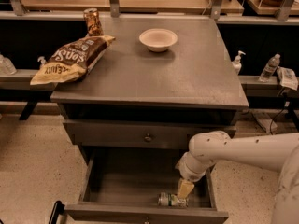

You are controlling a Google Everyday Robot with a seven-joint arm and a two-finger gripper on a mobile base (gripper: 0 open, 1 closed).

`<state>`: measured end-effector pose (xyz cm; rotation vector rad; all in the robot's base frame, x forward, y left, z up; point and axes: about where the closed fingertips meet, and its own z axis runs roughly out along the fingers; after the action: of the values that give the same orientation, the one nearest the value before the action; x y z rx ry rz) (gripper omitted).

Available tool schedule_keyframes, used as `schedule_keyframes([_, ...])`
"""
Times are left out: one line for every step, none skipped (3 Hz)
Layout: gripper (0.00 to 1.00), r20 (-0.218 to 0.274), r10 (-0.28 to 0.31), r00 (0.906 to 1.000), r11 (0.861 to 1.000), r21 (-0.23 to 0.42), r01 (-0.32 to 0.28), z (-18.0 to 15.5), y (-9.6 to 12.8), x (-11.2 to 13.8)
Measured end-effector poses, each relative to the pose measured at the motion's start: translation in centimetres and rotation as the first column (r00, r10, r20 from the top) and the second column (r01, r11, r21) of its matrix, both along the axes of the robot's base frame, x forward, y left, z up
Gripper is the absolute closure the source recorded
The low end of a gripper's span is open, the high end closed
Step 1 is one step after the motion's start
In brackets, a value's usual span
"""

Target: Pick 7up can from middle drawer and place on counter

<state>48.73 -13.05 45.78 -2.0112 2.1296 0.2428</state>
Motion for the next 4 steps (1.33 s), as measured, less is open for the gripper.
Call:
schedule_keyframes([0.27, 0.03, -0.005, 0.9995, 1.0, 0.011, 0.004, 0.37, -0.15, 0.0])
schedule_keyframes([0.5, 0.034, -0.004, 0.9994, 0.999, 0.032, 0.003, 0.42, -0.17, -0.15])
schedule_keyframes([0.37, 0.032, -0.003, 0.9995, 0.999, 0.032, 0.002, 0.33, -0.12, -0.23])
schedule_keyframes([0.44, 0.025, -0.003, 0.9997, 0.999, 0.036, 0.002, -0.04, 0.08, -0.33])
